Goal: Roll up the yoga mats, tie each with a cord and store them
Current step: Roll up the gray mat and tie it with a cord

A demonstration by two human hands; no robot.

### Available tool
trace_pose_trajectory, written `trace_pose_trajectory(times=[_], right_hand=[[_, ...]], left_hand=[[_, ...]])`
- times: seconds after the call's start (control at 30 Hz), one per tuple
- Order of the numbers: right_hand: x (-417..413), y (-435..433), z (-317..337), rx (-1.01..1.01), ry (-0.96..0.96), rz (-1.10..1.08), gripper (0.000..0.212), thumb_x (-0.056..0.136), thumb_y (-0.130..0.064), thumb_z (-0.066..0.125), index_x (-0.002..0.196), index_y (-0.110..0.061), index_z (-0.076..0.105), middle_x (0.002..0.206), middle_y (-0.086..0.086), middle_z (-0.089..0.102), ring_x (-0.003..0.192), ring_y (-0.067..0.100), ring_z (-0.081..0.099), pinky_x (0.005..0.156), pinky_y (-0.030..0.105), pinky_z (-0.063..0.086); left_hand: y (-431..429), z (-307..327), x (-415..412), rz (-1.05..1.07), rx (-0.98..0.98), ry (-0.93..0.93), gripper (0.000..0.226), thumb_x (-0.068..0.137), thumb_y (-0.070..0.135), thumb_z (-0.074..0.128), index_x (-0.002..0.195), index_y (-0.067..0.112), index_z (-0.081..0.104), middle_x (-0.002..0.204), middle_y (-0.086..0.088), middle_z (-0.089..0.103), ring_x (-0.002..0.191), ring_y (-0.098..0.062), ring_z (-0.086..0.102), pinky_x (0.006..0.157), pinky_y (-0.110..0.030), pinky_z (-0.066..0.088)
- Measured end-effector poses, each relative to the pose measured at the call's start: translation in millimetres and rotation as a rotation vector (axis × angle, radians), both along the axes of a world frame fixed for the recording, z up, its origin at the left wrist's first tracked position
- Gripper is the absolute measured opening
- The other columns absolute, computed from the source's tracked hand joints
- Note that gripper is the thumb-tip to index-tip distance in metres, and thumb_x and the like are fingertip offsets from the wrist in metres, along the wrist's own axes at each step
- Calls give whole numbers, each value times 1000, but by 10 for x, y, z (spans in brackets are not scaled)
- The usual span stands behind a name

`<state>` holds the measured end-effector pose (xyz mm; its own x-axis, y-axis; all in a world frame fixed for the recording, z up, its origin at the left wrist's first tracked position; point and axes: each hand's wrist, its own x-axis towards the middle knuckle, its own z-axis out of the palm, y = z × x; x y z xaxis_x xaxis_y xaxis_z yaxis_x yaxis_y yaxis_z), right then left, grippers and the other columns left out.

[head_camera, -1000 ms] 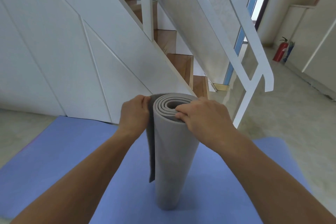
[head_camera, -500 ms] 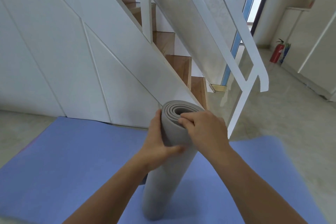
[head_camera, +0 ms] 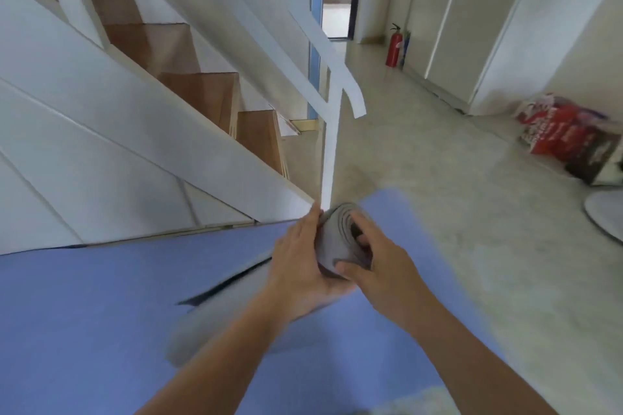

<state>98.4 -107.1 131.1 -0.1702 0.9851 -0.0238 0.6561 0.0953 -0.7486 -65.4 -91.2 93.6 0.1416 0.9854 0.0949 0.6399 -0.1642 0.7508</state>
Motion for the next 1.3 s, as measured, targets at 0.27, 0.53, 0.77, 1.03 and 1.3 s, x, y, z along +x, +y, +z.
trace_pose_trajectory(times=[0.27,0.53,0.77,1.03,1.3], right_hand=[[1076,-267,-1119,-219,133,-54,89,89,-15,71,154,-34,14,155,-17,26,142,4,29,108,13,26],[1493,-229,-1755,-277,114,-115,91,92,-24,67,155,-37,4,154,-5,35,137,15,39,107,26,34],[1891,-176,-2329,-436,116,-143,100,89,-23,68,150,-52,-6,140,-11,44,119,12,49,95,26,41],[2018,-678,-3318,-695,118,-276,84,81,-21,71,139,-60,25,126,4,53,105,20,56,94,34,50],[2064,-616,-3545,-733,171,-310,81,81,-19,71,138,-58,28,125,4,51,106,17,55,87,35,52]], left_hand=[[216,-592,611,-239,-220,87,40,92,19,67,132,24,62,132,13,58,121,-8,57,100,-15,40],[394,-1148,1385,-179,-1,382,27,103,16,42,99,11,67,106,-6,63,106,-26,53,85,-34,36],[331,-1848,1828,-315,26,474,32,101,28,41,93,14,69,100,-2,63,98,-28,57,69,-40,48],[238,-2754,1489,-848,-323,587,108,59,76,42,148,15,42,149,-3,43,135,-25,40,110,-40,39],[482,-3171,576,-792,-391,1143,149,33,90,48,159,20,9,148,-6,41,131,-31,44,105,-49,36]])
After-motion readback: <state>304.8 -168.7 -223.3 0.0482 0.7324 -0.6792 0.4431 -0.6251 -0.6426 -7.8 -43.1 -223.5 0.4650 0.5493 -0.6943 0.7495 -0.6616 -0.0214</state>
